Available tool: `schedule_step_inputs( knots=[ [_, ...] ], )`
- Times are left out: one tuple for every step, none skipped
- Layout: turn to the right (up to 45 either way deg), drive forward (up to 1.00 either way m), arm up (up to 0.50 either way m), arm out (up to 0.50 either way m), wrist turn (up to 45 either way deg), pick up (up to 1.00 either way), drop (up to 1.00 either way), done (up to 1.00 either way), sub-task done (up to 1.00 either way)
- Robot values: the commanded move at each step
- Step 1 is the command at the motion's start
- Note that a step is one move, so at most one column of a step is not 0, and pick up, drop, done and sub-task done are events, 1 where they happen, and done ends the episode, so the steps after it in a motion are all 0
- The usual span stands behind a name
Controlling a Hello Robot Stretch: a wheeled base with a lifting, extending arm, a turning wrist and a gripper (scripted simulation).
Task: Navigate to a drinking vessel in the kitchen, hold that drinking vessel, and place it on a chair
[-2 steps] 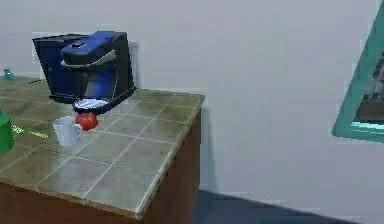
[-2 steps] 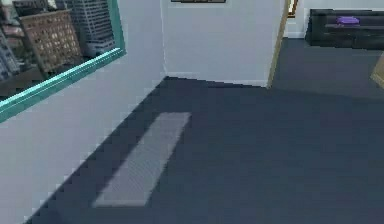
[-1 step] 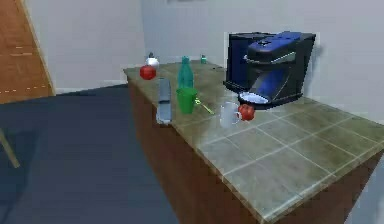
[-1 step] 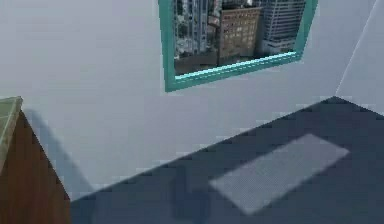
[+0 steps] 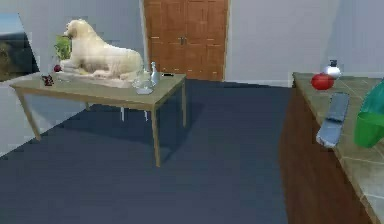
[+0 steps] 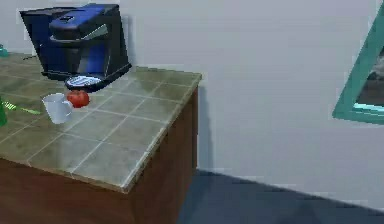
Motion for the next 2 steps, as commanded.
schedule_step_inputs(
  knots=[
    [-30.0, 0.00, 0.00, 0.00, 0.0, 0.00, 0.00, 0.00, 0.00],
    [45.0, 0.00, 0.00, 0.00, 0.0, 0.00, 0.00, 0.00, 0.00]
  ],
)
